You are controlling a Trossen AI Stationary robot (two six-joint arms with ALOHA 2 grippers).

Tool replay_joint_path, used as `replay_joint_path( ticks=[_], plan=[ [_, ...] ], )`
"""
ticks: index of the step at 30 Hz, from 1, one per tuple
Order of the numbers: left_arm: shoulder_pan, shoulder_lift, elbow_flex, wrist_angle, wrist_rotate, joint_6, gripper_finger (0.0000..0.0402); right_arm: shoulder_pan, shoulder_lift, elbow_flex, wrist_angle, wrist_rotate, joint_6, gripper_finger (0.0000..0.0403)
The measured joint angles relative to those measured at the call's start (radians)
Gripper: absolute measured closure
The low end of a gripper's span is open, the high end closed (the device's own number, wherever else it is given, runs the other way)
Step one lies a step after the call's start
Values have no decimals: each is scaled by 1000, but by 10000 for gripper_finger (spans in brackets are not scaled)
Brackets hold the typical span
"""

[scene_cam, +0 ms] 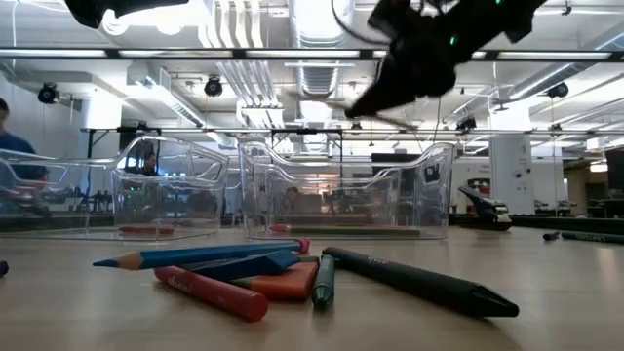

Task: Sort crayons/erasers/pens/pencils in bins
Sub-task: Put the yellow pencil into the bottom right transparent bin, then put the right orange eraser into the top right transparent bin

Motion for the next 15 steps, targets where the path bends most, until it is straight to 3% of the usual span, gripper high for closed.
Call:
replay_joint_path(
  ticks=[7,15],
  plan=[
    [0,0,0,-1,0,1,208,-57,46,0,-60,-1,27,365],
    [0,0,0,-1,0,0,208,-55,38,0,-64,-3,49,293]
  ],
)
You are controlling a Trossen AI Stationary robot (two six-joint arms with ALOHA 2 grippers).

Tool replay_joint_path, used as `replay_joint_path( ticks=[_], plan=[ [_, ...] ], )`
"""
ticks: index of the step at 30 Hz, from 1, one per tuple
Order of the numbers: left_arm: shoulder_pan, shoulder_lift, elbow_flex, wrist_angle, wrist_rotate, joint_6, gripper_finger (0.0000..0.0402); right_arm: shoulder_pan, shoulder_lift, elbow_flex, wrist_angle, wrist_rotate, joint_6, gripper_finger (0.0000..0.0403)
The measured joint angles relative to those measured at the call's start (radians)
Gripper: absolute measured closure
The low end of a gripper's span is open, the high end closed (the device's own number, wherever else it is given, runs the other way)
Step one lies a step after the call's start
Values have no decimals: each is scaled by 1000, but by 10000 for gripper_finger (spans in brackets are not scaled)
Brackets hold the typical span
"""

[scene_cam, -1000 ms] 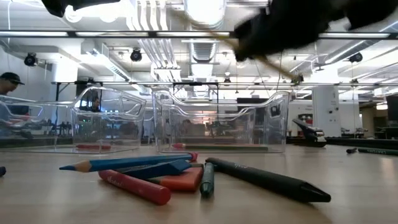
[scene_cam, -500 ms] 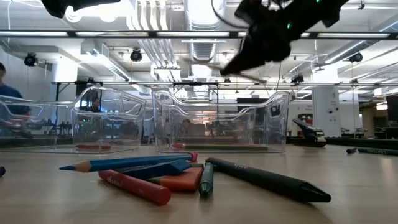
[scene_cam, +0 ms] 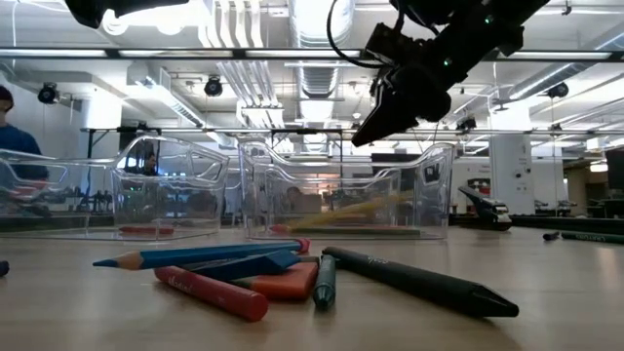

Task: Sort crayons/erasers/pens/pencils in bins
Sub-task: Put the right orange eraser into the top right transparent bin

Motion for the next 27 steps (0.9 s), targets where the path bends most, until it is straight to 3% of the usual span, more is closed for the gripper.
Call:
replay_joint_path(
  ticks=[9,19,27],
  plan=[
    [0,0,-3,0,1,0,208,63,-131,0,-102,-36,137,228],
    [0,0,-11,-6,0,-27,208,226,-346,0,-531,-77,435,234],
    [0,0,-12,-7,0,-52,208,419,-349,-22,-684,-77,691,235]
  ],
)
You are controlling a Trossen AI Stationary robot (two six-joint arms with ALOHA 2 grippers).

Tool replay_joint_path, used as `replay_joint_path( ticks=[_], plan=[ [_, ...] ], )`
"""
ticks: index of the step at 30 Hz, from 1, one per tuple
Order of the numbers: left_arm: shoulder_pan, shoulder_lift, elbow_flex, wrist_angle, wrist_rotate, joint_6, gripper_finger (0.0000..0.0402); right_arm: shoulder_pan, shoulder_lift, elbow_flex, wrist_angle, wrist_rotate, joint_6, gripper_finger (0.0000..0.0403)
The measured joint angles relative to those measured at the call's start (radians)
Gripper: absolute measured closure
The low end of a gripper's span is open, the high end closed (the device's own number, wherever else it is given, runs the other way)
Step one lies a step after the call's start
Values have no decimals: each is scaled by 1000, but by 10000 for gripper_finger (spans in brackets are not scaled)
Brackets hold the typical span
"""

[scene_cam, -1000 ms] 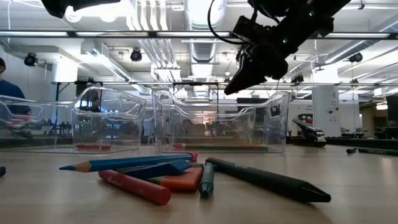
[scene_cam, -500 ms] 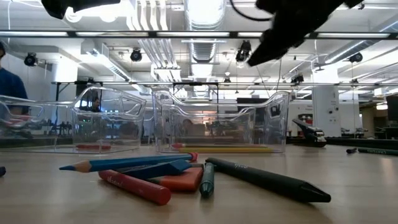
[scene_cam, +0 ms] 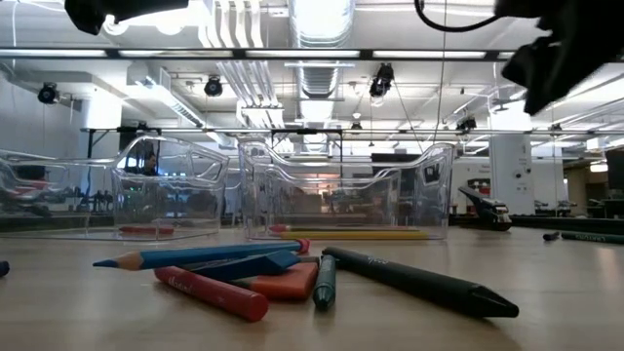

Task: Sort crayons/erasers/pens/pencils in bins
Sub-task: Put the right orange eraser into the top right transparent bin

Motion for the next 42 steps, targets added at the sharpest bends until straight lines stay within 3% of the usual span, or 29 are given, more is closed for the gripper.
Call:
replay_joint_path(
  ticks=[7,16,23,33,42],
  plan=[
    [0,0,0,-6,0,-3,208,183,88,-4,3,-25,75,235],
    [0,0,-1,-9,0,-2,208,317,194,-4,7,-83,227,239],
    [0,0,-1,-8,0,-26,208,408,315,-4,151,-105,254,237],
    [0,0,-1,-16,27,-52,208,447,488,-3,277,-97,311,239],
    [0,0,-1,-79,46,-133,208,452,512,10,286,-90,370,239]
  ],
)
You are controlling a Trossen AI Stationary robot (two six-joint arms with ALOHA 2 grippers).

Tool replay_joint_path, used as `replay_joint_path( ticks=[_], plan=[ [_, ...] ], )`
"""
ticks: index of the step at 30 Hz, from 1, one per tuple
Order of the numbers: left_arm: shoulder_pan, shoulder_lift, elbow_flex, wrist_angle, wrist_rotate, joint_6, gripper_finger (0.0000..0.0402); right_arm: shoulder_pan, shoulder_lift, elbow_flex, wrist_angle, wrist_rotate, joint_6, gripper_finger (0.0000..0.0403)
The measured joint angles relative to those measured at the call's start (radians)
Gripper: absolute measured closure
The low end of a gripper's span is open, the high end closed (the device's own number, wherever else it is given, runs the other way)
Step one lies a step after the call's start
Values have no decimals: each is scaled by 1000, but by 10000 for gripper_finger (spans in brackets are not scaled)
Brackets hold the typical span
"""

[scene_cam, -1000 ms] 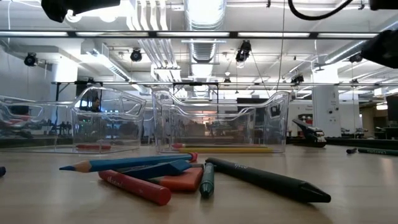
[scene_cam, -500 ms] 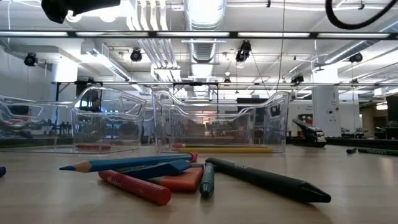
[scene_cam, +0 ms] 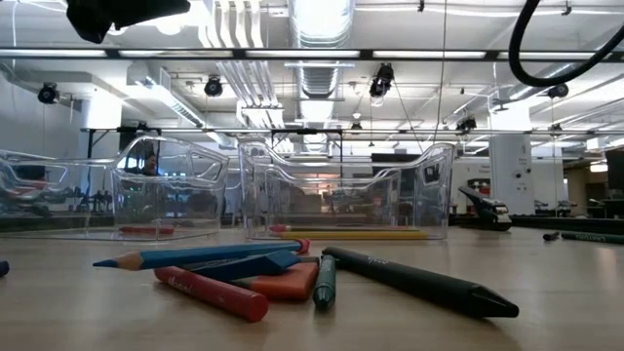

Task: Sort crayons/erasers/pens/pencils in bins
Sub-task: Put the right orange eraser into the top right transparent bin

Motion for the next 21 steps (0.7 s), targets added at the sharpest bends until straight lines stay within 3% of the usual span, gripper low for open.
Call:
replay_joint_path(
  ticks=[14,21],
  plan=[
    [-1,0,1,-42,1,-51,208,6,27,10,29,52,105,239],
    [-1,0,1,-42,5,-53,208,13,-72,5,-2,23,133,241]
  ],
)
